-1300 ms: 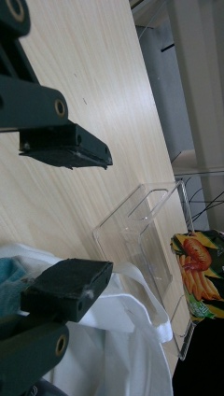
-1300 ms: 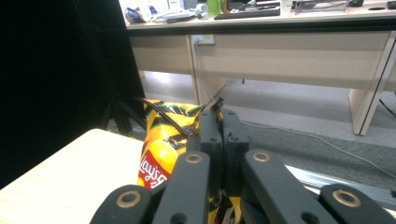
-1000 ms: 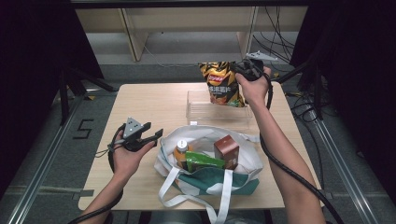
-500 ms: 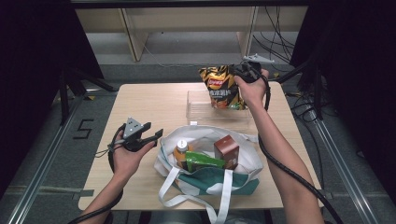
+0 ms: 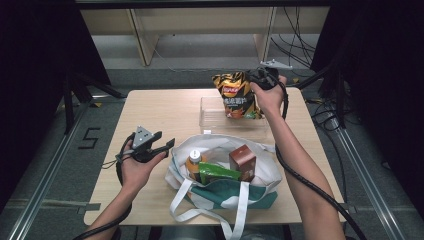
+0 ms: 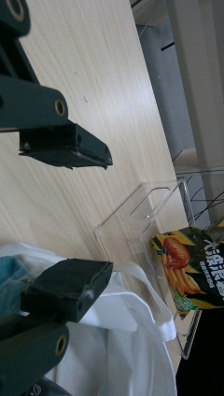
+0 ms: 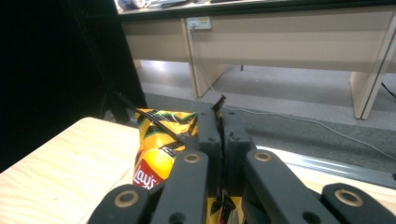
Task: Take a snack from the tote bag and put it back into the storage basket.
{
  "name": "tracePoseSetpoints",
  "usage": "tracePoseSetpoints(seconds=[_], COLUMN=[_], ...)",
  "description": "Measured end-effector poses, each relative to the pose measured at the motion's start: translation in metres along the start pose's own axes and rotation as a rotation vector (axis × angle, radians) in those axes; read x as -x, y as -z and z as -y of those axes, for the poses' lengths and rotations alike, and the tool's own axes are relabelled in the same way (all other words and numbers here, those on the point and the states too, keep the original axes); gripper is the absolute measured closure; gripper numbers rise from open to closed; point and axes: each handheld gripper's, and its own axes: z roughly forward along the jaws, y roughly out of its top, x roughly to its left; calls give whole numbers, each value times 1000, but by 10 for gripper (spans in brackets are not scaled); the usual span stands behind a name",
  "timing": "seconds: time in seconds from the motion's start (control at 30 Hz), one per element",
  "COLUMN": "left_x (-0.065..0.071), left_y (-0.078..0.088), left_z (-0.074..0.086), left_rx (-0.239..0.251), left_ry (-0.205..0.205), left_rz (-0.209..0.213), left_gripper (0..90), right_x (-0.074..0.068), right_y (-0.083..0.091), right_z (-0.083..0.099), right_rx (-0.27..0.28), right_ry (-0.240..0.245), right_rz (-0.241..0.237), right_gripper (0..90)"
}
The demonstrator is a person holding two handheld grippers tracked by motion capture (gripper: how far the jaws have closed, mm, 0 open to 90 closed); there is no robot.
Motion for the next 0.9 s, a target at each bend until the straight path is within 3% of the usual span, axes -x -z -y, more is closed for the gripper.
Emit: tracePoseSetpoints(seconds=[0.13, 0.17, 0.37, 0.63, 0.77, 0.8, 0.83, 0.9], left_x=[0, 1, 1, 0, 0, 0, 0, 0], left_y=[0, -1, 0, -1, -1, -1, -1, -1], left_z=[0, 0, 0, 1, 1, 1, 1, 1], left_rx=[0, 0, -1, -5, -5, -5, -5, -6], left_ry=[0, 0, 1, -2, -4, -4, -1, -4], left_rz=[2, 3, 1, 4, 2, 2, 3, 3], left_gripper=[420, 420, 420, 420, 420, 420, 420, 420], right_x=[4, 7, 14, 22, 29, 28, 30, 31], right_y=[1, 0, 2, 7, 8, 9, 8, 9], right_z=[1, 1, 1, 2, 3, 4, 4, 4], right_rx=[-1, -2, -4, -21, -15, -20, -16, -26], right_ry=[-5, 16, 32, 6, 39, 3, 17, -2], right_rz=[8, 24, 45, 71, 85, 86, 88, 95], right_gripper=[881, 877, 872, 885, 887, 886, 886, 886])
